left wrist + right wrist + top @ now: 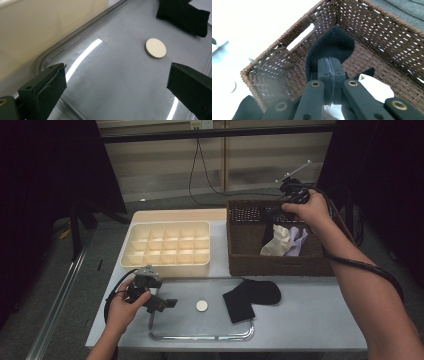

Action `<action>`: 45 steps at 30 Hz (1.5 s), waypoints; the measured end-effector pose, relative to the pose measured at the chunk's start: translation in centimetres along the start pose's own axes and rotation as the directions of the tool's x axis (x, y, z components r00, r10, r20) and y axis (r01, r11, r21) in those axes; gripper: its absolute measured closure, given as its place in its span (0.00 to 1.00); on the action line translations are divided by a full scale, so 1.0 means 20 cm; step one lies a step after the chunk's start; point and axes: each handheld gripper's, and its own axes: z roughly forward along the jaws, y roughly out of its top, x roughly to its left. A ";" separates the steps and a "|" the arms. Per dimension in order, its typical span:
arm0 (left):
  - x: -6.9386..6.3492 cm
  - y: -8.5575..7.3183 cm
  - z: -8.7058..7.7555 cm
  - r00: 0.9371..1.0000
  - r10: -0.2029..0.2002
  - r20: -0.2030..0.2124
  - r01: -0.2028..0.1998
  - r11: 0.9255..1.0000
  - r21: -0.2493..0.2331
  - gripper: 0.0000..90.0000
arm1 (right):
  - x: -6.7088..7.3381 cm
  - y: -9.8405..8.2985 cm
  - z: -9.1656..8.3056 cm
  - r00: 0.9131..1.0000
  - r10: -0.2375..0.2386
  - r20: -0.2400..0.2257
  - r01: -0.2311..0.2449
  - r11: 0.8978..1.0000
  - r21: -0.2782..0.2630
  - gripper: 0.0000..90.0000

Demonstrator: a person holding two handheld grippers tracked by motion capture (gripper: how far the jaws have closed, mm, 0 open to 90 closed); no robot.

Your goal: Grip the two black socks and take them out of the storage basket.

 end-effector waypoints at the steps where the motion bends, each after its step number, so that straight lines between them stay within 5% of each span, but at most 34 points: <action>1: 0.00 0.00 0.00 1.000 -0.001 0.000 0.001 1.000 -0.001 0.02 | 0.00 0.01 0.00 1.000 -0.003 0.005 0.003 1.000 0.000 0.99; 20: 0.00 0.00 -0.01 1.000 -0.005 0.000 0.005 1.000 -0.007 0.02 | 0.03 0.06 -0.06 1.000 -0.006 0.004 0.006 1.000 -0.003 0.99; 33: 0.00 0.00 0.00 1.000 0.003 -0.003 -0.003 1.000 0.005 0.02 | -0.06 -0.14 0.15 0.999 0.032 -0.007 -0.032 0.997 0.074 0.99; 45: 0.00 -0.01 0.00 1.000 0.004 -0.001 -0.004 1.000 0.009 0.02 | -0.06 -0.26 0.31 0.998 0.045 -0.039 -0.040 0.992 0.124 0.98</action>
